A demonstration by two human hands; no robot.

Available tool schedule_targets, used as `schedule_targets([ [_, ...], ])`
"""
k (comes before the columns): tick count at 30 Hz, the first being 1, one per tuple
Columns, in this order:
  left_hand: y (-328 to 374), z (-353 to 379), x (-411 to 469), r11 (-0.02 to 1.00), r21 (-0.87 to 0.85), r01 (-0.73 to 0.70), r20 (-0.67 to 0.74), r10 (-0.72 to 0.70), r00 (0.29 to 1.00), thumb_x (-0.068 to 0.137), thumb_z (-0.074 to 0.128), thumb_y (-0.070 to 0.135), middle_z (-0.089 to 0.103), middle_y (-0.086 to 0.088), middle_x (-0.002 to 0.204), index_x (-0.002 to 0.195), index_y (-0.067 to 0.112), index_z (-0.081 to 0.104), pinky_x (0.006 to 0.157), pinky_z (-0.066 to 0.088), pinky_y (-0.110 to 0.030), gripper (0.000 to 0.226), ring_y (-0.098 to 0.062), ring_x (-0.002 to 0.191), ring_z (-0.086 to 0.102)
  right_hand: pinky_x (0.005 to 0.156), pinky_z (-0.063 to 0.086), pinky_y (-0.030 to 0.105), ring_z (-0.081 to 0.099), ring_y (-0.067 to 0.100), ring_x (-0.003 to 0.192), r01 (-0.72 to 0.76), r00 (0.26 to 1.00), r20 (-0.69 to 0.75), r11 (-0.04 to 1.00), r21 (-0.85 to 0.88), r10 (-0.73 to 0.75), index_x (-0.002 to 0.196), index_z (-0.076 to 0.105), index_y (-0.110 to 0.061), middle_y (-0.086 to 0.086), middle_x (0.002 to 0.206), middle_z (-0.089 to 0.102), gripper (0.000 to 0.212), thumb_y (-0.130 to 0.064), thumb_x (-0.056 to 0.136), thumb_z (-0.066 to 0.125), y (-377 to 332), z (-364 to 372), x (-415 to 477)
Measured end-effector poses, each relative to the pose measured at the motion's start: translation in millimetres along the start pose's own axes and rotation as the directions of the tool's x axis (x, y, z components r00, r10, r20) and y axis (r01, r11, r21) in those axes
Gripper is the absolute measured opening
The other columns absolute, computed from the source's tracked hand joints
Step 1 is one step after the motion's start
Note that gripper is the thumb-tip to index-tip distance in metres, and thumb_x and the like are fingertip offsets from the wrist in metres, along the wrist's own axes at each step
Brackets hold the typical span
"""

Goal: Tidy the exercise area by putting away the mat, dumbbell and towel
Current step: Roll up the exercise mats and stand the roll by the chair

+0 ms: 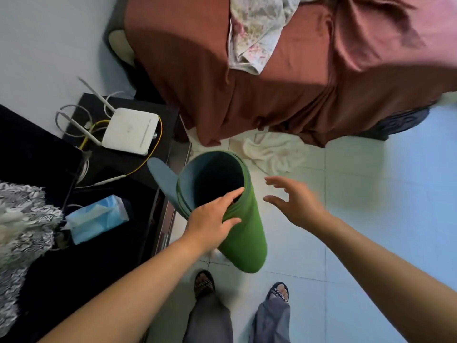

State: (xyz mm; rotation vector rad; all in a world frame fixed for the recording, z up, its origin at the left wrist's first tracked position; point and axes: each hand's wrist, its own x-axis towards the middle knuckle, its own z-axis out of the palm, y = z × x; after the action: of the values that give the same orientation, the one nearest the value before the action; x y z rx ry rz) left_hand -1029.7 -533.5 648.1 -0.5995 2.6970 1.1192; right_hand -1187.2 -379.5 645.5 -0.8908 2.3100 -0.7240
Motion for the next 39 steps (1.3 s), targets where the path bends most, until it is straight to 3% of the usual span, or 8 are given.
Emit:
schedule_targets([
  [6,43,-85,-63,0.973,0.144,-0.179,0.092,0.167,0.982,0.088,0.061,0.032,0.047,0.017,0.139,0.141,0.041,0.031,0.1,0.043,-0.031,0.062,-0.009,0.126,0.046,0.101,0.033,0.023,0.046,0.012,0.124,0.156,0.988,0.044,0.976,-0.15,-0.151,0.133,0.049,-0.026,-0.008,0.136,0.051,0.058,-0.036,0.08,0.07,-94,-76,-59],
  [11,68,-145,-102,0.943,0.202,-0.265,0.073,0.255,0.964,0.086,0.063,0.033,0.049,0.017,0.137,0.141,0.039,0.032,0.1,0.042,-0.027,0.063,-0.008,0.125,0.047,0.109,0.025,0.025,0.03,0.012,0.136,0.364,0.931,0.151,0.884,-0.293,-0.333,0.139,0.043,-0.026,-0.008,0.147,0.037,0.063,-0.036,0.082,0.068,-156,-90,-86],
  [16,79,-179,-139,0.956,0.161,-0.247,0.031,0.245,0.969,0.084,0.066,0.03,0.053,0.016,0.133,0.139,0.038,0.037,0.099,0.038,-0.018,0.063,-0.005,0.122,0.049,0.11,0.007,0.021,0.011,0.01,0.144,0.506,0.861,0.18,0.766,-0.396,-0.476,0.142,0.037,-0.026,-0.011,0.152,0.028,0.064,-0.04,0.085,0.063,-189,-98,-94],
  [21,96,-179,-168,0.976,0.135,-0.17,-0.024,0.175,0.984,0.082,0.069,0.029,0.055,0.015,0.131,0.137,0.04,0.04,0.099,0.041,-0.023,0.062,-0.006,0.12,0.05,0.111,0.011,0.021,0.019,0.014,0.143,0.635,0.77,0.24,0.676,-0.374,-0.591,0.135,0.047,-0.022,-0.006,0.147,0.039,0.058,-0.04,0.083,0.065,-202,-105,-97],
  [25,118,-164,-195,0.992,0.101,-0.079,-0.12,0.091,0.989,0.082,0.07,0.027,0.058,0.012,0.128,0.134,0.034,0.048,0.097,0.038,-0.018,0.057,-0.005,0.117,0.05,0.11,0.034,0.038,0.038,0.022,0.134,0.756,0.655,0.324,0.577,-0.31,-0.683,0.122,0.06,-0.018,0.003,0.131,0.055,0.046,-0.032,0.08,0.071,-200,-114,-104],
  [29,137,-144,-227,0.998,0.04,0.044,-0.276,-0.031,0.961,0.077,0.074,0.026,0.067,0.009,0.105,0.118,0.028,0.064,0.086,0.041,-0.016,0.042,-0.006,0.098,0.058,0.092,0.048,0.035,0.057,0.025,0.108,0.871,0.491,0.338,0.447,-0.205,-0.803,0.102,0.067,-0.015,0.004,0.105,0.064,0.034,-0.029,0.073,0.078,-199,-122,-115],
  [33,148,-118,-266,0.982,-0.031,0.185,-0.467,-0.178,0.866,0.071,0.079,0.024,0.052,0.022,0.078,0.107,0.027,0.07,0.072,0.032,-0.002,0.037,-0.002,0.08,0.05,0.08,0.052,0.033,0.057,0.019,0.096,0.936,0.349,0.36,0.343,-0.083,-0.865,0.098,0.065,-0.016,-0.001,0.097,0.061,0.029,-0.036,0.078,0.071,-200,-115,-131],
  [39,156,-70,-341,0.91,-0.205,0.361,-0.593,-0.409,0.694,0.066,0.082,0.03,0.064,0.009,0.085,0.105,0.033,0.071,0.074,0.04,-0.008,0.04,-0.005,0.082,0.058,0.081,0.051,0.028,0.059,0.017,0.094,0.979,0.168,0.415,0.202,0.039,-0.894,0.097,0.068,-0.015,0.0,0.097,0.064,0.034,-0.031,0.069,0.079,-221,-80,-166],
])
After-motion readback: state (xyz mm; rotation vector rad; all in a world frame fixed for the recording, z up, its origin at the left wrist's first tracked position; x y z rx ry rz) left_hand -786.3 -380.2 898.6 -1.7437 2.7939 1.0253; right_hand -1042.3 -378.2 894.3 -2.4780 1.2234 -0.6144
